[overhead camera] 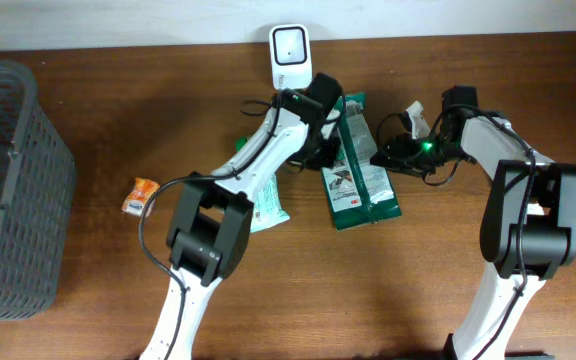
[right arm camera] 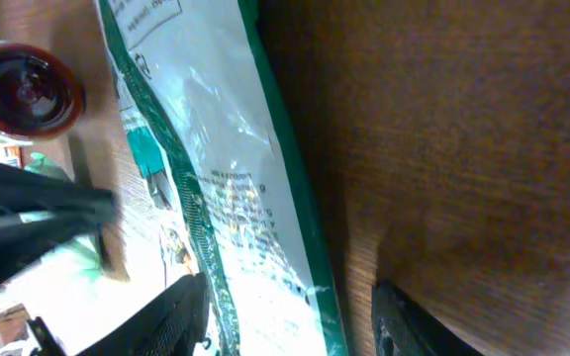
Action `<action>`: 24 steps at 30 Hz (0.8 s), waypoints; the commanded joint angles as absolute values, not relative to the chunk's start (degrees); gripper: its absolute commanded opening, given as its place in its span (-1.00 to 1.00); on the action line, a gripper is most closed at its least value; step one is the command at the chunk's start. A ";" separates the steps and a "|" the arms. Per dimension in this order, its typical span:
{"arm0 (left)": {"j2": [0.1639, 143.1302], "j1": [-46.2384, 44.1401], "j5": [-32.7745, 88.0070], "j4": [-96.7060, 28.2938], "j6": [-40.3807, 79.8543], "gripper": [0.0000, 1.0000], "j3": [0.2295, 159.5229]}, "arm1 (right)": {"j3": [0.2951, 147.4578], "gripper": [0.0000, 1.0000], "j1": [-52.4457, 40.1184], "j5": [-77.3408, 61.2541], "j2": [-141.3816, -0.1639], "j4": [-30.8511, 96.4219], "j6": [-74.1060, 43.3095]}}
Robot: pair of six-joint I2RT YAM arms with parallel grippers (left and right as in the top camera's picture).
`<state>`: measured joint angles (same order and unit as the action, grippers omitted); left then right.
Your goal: Scan the item barcode
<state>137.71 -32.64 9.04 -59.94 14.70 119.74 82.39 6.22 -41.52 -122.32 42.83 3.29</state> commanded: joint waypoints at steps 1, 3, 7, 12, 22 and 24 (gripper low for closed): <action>135.00 -31.79 1.56 -55.35 24.40 -1.00 118.67 | 82.17 0.01 6.39 -42.41 -123.46 41.54 4.29; 135.00 -31.81 6.37 -51.03 24.43 -1.00 115.81 | 82.17 0.01 6.39 -41.58 -123.50 41.28 4.29; 135.02 -30.39 11.81 -44.27 26.37 -1.00 107.96 | 82.17 -0.13 6.39 -41.36 -123.61 40.62 4.29; 135.02 -29.82 12.51 -42.44 27.22 -1.00 104.92 | 82.17 -0.14 6.37 -47.35 -128.92 38.74 5.39; 134.98 -29.80 12.71 -42.48 27.18 -1.00 104.92 | 82.08 -0.75 -2.17 -53.80 -129.71 31.64 -3.29; 133.69 -29.10 12.71 -42.46 26.63 -1.00 104.95 | 82.08 -0.79 -2.17 -53.78 -127.44 32.77 -1.69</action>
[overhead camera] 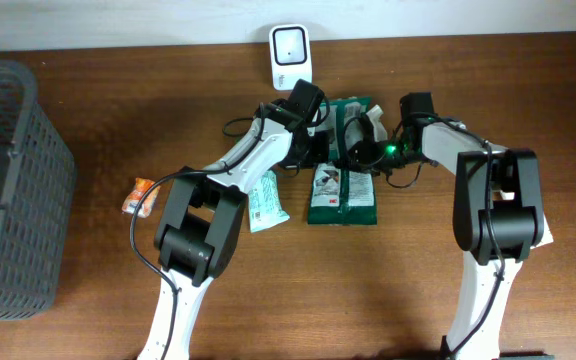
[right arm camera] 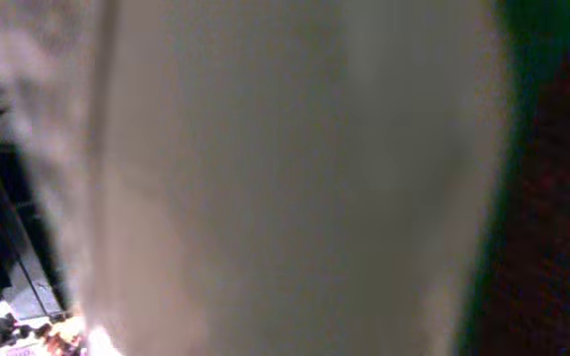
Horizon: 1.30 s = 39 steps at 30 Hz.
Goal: Scan the item barcode
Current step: 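Lift the glove pack with the right gripper toward the scanner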
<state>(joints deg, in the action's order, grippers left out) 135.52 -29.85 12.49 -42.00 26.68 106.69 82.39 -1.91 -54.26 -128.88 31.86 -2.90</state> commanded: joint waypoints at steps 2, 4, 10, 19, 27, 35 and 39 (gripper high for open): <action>128.99 -27.55 12.69 -42.46 22.33 -1.00 105.01 | 82.08 -0.91 -2.20 -53.78 -123.02 35.09 1.13; 121.43 -25.71 12.67 -43.16 17.93 -1.00 105.10 | 82.08 -0.91 -2.24 -53.76 -115.79 39.09 4.60; 102.80 -16.32 12.21 -48.88 10.35 -1.00 105.10 | 82.08 -0.92 -5.34 -60.10 -96.20 50.46 20.60; 103.18 -4.34 11.07 -52.71 10.39 -0.11 105.08 | 86.46 -0.92 -15.22 -53.15 -95.96 45.01 11.42; 103.18 -4.32 11.14 -51.96 10.39 0.98 105.08 | 112.07 -0.92 -27.44 29.32 -112.46 38.04 18.46; 103.18 -4.36 11.14 -51.99 10.37 0.98 105.08 | 112.07 -0.79 -28.21 56.40 -134.91 0.71 47.42; 103.18 -4.32 11.14 -51.96 10.39 0.98 105.08 | 112.09 -0.55 -28.21 55.75 -143.02 -16.10 67.13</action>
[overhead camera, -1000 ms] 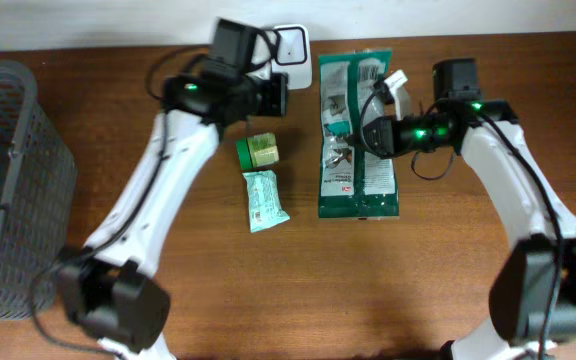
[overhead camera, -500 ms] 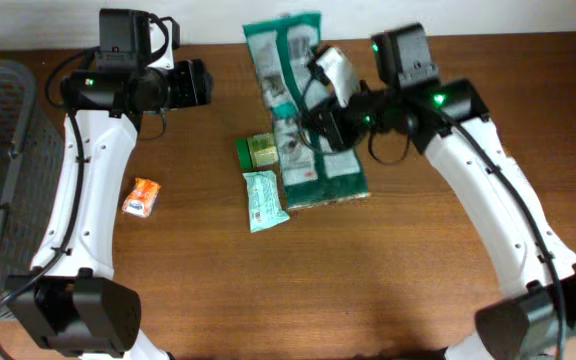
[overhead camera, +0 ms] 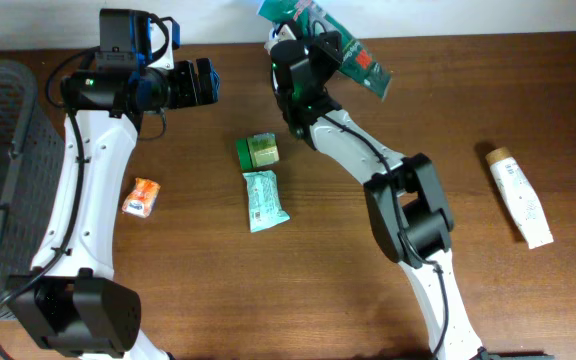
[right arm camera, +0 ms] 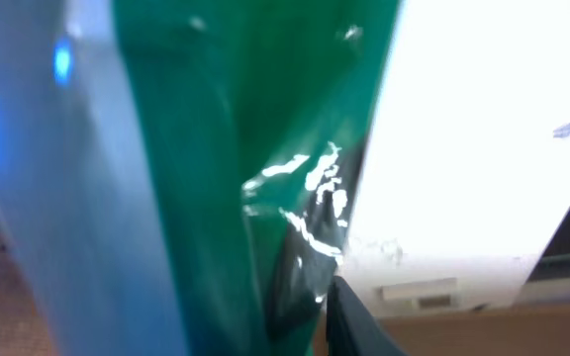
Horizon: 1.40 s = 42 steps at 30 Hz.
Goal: Scan the item barcode
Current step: 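Lift the glove pack with the right gripper toward the scanner, then lay the glove pack on the right side of the table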
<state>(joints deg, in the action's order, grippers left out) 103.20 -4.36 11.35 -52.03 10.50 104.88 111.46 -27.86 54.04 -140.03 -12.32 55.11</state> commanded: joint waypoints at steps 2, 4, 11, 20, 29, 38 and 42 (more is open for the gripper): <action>103.18 -4.32 11.14 -51.99 10.39 0.99 105.08 | 112.09 -0.56 -27.44 55.05 -145.69 -17.45 70.28; 103.18 -4.32 11.14 -51.96 10.37 0.98 105.08 | 112.09 -0.63 -27.03 54.48 -146.63 -19.55 70.26; 103.18 -4.34 11.14 -51.96 10.39 0.98 105.08 | 112.09 -0.70 -26.26 55.53 -146.74 -22.17 70.06; 103.18 -4.34 11.14 -51.99 10.39 0.98 105.08 | 112.09 -0.92 -26.22 64.75 -132.66 -17.15 67.53; 103.18 -4.34 11.14 -51.99 10.39 0.98 105.08 | 112.05 -0.92 -5.93 3.46 -106.08 58.04 8.86; 103.18 -4.32 11.14 -51.99 10.37 0.98 105.08 | 83.44 -0.91 19.81 -16.73 -107.20 55.33 3.29; 103.18 -4.32 11.14 -51.99 10.39 0.98 105.08 | 79.61 -0.91 25.65 -12.53 -107.20 52.45 -2.57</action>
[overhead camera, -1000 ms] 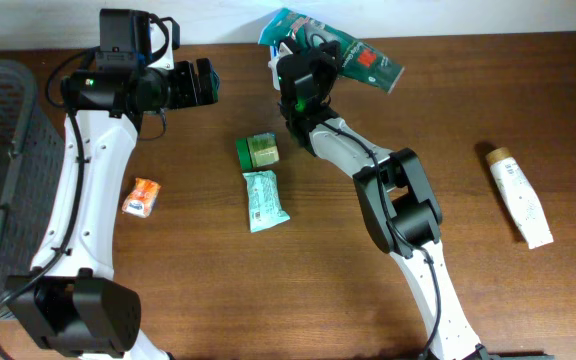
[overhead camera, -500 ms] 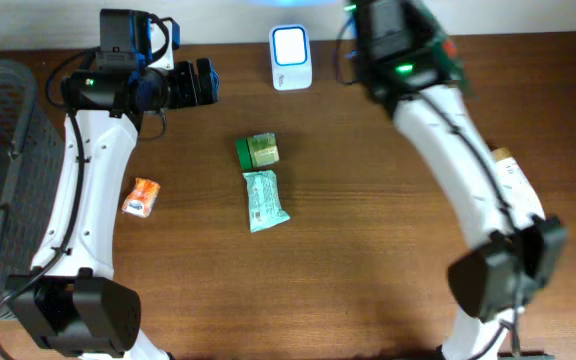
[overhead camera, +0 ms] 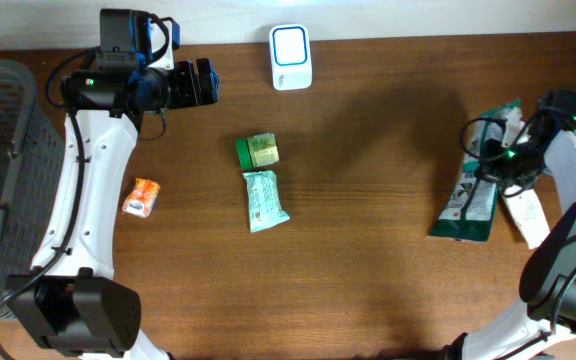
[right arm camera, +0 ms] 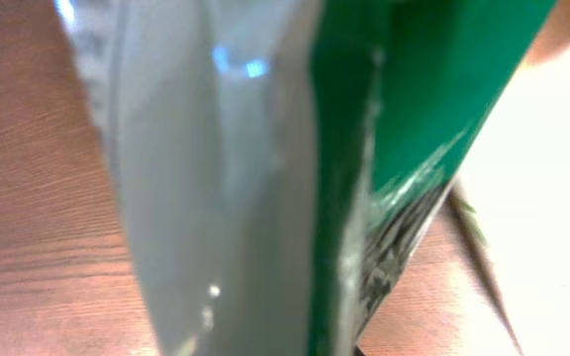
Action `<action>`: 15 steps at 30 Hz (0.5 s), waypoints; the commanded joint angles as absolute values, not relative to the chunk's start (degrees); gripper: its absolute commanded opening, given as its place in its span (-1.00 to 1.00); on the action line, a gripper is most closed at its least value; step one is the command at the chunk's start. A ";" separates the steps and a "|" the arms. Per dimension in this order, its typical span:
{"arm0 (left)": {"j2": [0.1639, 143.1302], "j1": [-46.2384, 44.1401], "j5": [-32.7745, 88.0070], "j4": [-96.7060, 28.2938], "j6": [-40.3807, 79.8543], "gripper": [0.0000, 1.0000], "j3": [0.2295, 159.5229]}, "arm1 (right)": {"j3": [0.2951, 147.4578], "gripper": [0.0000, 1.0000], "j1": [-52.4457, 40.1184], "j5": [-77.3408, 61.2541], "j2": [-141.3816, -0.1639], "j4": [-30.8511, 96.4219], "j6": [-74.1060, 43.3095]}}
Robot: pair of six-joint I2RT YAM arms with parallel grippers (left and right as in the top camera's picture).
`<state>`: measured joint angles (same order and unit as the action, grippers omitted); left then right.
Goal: Scan the item barcode
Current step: 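Lay the glove pack on the right side of the table, then grasp the light green packet with the right gripper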
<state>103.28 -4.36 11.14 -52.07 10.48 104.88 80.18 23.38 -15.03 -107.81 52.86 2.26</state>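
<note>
The green pouch [overhead camera: 471, 192] lies along the table's right side, its upper end at my right gripper [overhead camera: 498, 160], which is shut on it. In the right wrist view the pouch [right arm camera: 364, 148] fills the frame edge-on, silver on the left and green on the right, and it hides the fingers. The white scanner [overhead camera: 291, 45] stands at the back middle, well left of the pouch. My left gripper [overhead camera: 206, 82] hovers open and empty at the back left.
A white tube [overhead camera: 526, 215] lies just right of the pouch, also pale at the right wrist view's edge [right arm camera: 552, 198]. A small green box [overhead camera: 258, 150], a mint packet [overhead camera: 265, 200] and an orange packet [overhead camera: 143, 195] lie mid-left. A grey basket [overhead camera: 3, 190] fills the left edge.
My right gripper was holding the green pouch up at the scanner; now it is at the table's right side with the pouch down beside the white tube. The left arm has not moved.
Both grippers were at the green pouch lying below the scanner, and a moment later it sat slightly further left. Then the left arm was back at the far left while the right held the pouch up at the scanner. Now the pouch is at the right.
</note>
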 commanded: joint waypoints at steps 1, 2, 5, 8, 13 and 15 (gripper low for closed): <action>103.18 -4.32 11.14 -52.01 10.39 0.98 105.08 | 79.61 -0.83 26.79 -12.40 -107.22 52.47 -4.19; 103.18 -4.32 11.14 -51.99 10.39 0.98 105.08 | 79.68 0.00 27.44 -12.45 -107.18 53.17 -5.45; 103.18 -4.32 11.14 -52.01 10.37 0.99 105.08 | 81.65 0.83 27.33 -12.47 -105.27 59.29 -5.45; 103.18 -4.32 11.14 -52.01 10.39 0.99 105.08 | 87.68 1.00 26.11 -18.61 -96.88 64.99 -4.51; 103.18 -4.32 11.14 -52.01 10.39 0.99 105.08 | 89.14 0.97 9.98 -27.09 -89.49 62.72 -4.34; 103.18 -4.34 11.14 -52.07 10.39 0.98 105.08 | 89.14 0.75 -0.01 -28.08 -91.44 58.57 -4.38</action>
